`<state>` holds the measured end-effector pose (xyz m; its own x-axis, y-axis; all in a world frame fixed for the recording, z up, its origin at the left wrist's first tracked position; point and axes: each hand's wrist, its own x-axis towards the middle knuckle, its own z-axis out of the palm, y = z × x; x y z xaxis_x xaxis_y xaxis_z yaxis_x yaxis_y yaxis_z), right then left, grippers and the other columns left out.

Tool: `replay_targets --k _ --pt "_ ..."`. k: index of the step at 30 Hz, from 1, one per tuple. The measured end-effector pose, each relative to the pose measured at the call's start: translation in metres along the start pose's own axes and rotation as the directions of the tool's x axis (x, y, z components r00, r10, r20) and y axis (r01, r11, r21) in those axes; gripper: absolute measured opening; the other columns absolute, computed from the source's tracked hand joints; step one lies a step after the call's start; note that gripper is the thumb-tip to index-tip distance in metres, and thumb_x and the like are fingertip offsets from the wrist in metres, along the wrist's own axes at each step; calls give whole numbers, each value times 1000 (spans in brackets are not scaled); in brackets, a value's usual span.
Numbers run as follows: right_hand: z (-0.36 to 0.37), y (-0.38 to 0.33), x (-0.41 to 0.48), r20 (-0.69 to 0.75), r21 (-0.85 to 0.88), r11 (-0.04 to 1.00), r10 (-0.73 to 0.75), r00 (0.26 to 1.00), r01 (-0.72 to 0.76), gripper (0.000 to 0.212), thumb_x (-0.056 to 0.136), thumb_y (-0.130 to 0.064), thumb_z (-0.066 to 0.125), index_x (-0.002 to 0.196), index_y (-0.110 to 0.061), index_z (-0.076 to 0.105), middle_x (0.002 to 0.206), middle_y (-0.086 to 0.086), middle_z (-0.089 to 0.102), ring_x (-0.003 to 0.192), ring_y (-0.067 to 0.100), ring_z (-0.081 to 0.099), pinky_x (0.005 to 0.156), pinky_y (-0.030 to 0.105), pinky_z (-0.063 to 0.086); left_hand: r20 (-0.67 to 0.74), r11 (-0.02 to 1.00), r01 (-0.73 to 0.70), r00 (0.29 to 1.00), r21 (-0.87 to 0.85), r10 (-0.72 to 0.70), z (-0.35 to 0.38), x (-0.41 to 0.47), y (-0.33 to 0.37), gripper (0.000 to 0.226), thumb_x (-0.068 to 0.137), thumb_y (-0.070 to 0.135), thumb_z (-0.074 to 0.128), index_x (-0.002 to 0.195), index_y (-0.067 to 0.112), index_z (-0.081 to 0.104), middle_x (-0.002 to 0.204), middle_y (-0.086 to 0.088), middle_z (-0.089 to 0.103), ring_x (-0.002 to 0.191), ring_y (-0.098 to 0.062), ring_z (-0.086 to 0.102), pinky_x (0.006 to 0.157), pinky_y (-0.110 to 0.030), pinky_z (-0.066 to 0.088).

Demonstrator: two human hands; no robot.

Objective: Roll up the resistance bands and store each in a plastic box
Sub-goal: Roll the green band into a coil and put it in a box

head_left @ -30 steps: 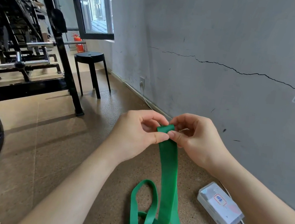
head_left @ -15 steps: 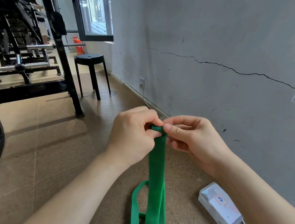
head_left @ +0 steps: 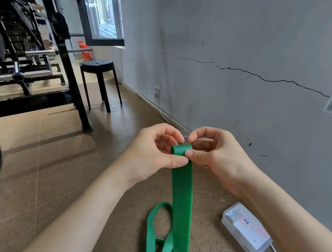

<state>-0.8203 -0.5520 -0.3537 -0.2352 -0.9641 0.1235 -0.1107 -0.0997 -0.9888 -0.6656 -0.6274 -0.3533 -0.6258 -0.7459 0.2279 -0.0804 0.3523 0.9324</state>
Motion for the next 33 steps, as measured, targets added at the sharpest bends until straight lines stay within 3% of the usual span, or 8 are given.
replay_targets --k 3,6,10,14,18,25,28,33 --pt "0 -3 -1 -55 -84 993 -93 994 89 25 77 14 71 86 -9 63 88 18 69 78 24 69 76 29 59 -2 991 99 995 -94 -99 -3 -2 2 29 66 29 77 91 16 69 87 -8 73 77 -14 67 69 -25 56" --pt "3 -3 0 -50 -162 974 -168 984 158 31 74 15 73 87 -12 62 95 21 69 83 29 68 83 35 57 -87 990 104 990 -93 -112 -1 -2 2 15 74 6 77 86 14 72 78 -8 75 69 -14 69 62 -24 56" --pt "1 1 2 35 -135 989 -63 997 67 25 78 -3 77 94 -16 62 101 12 70 87 23 70 77 31 57 -213 996 49 975 -70 -63 0 -1 0 25 66 -5 80 81 14 74 75 -6 75 72 -16 69 69 -29 58" --pt "0 2 1 77 8 997 70 995 -71 32 71 -33 76 94 -16 62 87 6 69 80 15 62 71 29 50 -272 997 -28 962 -73 8 -4 0 3 27 65 -9 79 79 13 73 72 -2 73 70 -14 68 69 -28 58" --pt "3 4 1 42 157 986 46 998 -52 18 68 -26 77 80 -14 69 81 11 63 77 24 47 65 27 41 -292 997 -50 956 -53 32 -4 -1 4 31 64 -9 80 77 17 72 72 0 72 70 -15 68 68 -26 58" --pt "3 5 2 8 224 974 31 999 -32 5 78 -7 73 78 -13 74 81 17 61 71 25 46 62 32 35 -152 994 -60 986 96 75 0 -5 10 43 48 10 88 76 24 58 76 0 61 74 -35 64 73 -49 57" --pt "-1 6 3 61 232 972 30 998 -44 16 69 -13 72 84 -8 72 85 21 65 78 30 53 74 39 40 -27 995 -36 999 90 39 2 -6 15 58 53 -1 89 93 33 65 78 4 61 71 -18 62 72 -37 57" --pt "-4 7 3 179 316 945 33 983 -89 24 68 -3 69 85 -10 55 81 18 64 76 29 58 67 32 46 179 998 36 983 42 -43 -9 -10 23 63 55 -5 83 109 26 69 96 0 75 89 -13 70 80 -21 55"
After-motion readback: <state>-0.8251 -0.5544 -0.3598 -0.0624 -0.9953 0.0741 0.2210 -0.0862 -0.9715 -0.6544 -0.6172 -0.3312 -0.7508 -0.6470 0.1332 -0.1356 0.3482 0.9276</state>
